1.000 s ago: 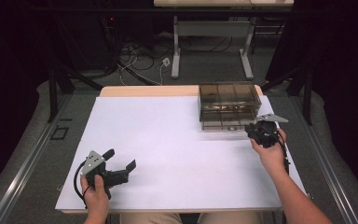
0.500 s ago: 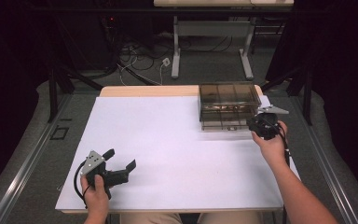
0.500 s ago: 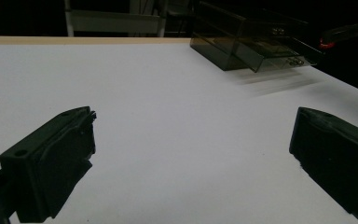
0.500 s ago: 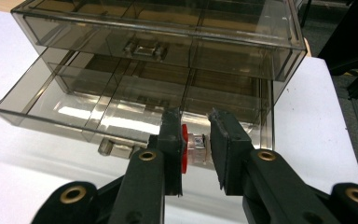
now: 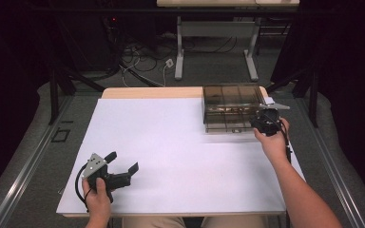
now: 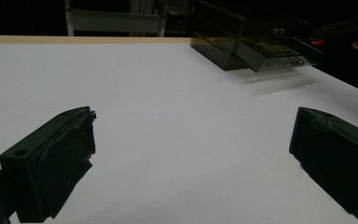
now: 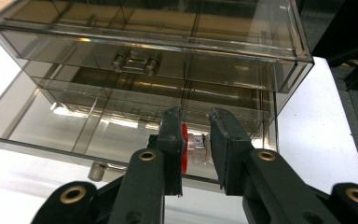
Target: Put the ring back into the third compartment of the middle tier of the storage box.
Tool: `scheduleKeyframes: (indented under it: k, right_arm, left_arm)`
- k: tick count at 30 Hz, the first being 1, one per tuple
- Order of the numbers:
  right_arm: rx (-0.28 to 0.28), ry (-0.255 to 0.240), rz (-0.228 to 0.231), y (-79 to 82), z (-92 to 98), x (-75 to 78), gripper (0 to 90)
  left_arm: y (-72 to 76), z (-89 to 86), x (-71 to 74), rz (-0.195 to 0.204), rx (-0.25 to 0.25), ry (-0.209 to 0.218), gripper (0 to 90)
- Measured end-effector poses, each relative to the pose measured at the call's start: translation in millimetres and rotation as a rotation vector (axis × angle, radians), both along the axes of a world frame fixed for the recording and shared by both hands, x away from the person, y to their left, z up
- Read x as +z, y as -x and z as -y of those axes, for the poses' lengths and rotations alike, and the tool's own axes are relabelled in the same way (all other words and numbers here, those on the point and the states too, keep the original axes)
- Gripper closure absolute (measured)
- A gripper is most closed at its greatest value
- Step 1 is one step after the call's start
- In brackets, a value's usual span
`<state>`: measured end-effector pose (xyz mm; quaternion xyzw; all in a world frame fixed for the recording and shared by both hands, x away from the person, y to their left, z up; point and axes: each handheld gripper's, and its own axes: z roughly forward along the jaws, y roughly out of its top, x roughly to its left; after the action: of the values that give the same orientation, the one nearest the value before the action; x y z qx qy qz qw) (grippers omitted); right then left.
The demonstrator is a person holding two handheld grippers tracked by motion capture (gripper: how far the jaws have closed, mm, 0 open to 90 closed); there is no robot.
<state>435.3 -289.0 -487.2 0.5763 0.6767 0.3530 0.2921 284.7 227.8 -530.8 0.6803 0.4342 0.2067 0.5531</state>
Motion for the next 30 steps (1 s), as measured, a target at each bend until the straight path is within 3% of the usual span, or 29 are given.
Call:
scheduleKeyframes:
  k: [12, 30]
  right_arm:
    - [-0.033, 0.000, -0.027, -13.2, 0.8, -0.6, 75.0]
    - [-0.095, -0.052, -0.058, -28.1, 5.6, -13.0, 75.0]
  left_arm:
    - [-0.3, 0.3, 0.0, 0.005, 0.002, 0.002, 0.2]
    - [-0.6, 0.3, -0.1, 0.005, 0.000, 0.001, 0.2]
